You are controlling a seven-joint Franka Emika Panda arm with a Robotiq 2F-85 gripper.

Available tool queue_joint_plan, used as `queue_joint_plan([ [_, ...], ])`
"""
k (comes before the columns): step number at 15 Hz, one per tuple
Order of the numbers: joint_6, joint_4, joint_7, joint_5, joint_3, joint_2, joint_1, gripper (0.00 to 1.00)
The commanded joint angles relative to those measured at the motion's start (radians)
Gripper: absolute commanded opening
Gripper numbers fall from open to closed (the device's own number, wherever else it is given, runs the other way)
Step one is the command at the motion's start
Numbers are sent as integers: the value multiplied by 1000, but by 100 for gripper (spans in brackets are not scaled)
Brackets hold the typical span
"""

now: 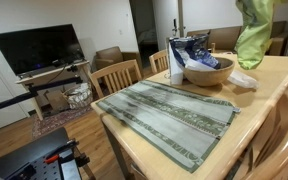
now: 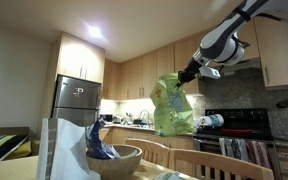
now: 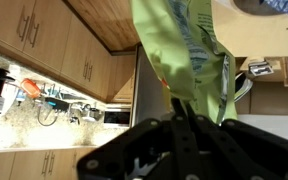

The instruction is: Pick the bag of popcorn and pour its contents on the cloth on the table

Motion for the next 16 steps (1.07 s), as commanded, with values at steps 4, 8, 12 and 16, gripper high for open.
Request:
queue_joint_plan([
  [4, 0, -97, -293, 119, 162, -31, -169, 0],
  [8, -37, -123, -445, 174, 233, -36, -272, 0],
  [12, -132, -140, -632, 288, 333, -58, -381, 0],
  [16, -212, -158, -843, 476, 433, -112, -449, 0],
])
